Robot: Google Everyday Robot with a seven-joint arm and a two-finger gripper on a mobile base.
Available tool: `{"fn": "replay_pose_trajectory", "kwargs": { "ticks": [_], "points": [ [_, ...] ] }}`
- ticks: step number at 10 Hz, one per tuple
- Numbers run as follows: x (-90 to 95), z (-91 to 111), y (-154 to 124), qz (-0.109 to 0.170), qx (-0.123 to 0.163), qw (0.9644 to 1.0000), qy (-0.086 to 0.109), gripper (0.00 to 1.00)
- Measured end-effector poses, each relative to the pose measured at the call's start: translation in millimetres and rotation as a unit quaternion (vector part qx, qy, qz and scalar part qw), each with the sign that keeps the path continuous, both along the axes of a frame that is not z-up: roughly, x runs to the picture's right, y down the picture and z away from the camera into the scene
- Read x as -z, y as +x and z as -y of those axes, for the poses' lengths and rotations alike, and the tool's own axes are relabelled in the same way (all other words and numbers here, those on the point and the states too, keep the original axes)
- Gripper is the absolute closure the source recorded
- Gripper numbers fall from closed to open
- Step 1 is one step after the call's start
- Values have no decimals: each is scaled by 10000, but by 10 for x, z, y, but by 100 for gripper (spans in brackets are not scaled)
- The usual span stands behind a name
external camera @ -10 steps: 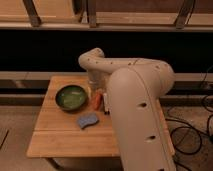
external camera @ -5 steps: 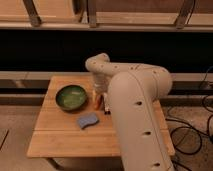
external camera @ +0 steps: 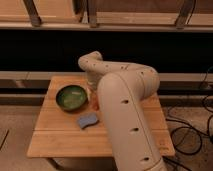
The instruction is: Place the pepper in the ceramic bowl
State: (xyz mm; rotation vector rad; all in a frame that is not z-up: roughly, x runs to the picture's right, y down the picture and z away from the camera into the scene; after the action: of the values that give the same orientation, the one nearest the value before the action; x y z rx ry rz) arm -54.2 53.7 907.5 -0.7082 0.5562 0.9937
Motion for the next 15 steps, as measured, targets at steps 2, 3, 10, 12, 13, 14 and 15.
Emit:
{"fn": "replay_pose_trajectory", "kwargs": {
  "ticks": [2, 3, 10, 12, 13, 14, 15],
  "points": [
    [-25, -69, -35, -29, 98, 9999, -112, 35],
    [-46, -121, -18, -81, 112, 9997, -203, 35],
    [-248, -180, -142, -33, 137, 9990, -420, 35],
    [-287, -180, -201, 30, 151, 9989, -448, 35],
    [-309, -190, -229, 60, 137, 9988, -473, 35],
    [-328, -209, -242, 74, 110, 9987, -502, 35],
    [-338, -223, -243, 74, 85, 9986, -523, 35]
  ]
}}
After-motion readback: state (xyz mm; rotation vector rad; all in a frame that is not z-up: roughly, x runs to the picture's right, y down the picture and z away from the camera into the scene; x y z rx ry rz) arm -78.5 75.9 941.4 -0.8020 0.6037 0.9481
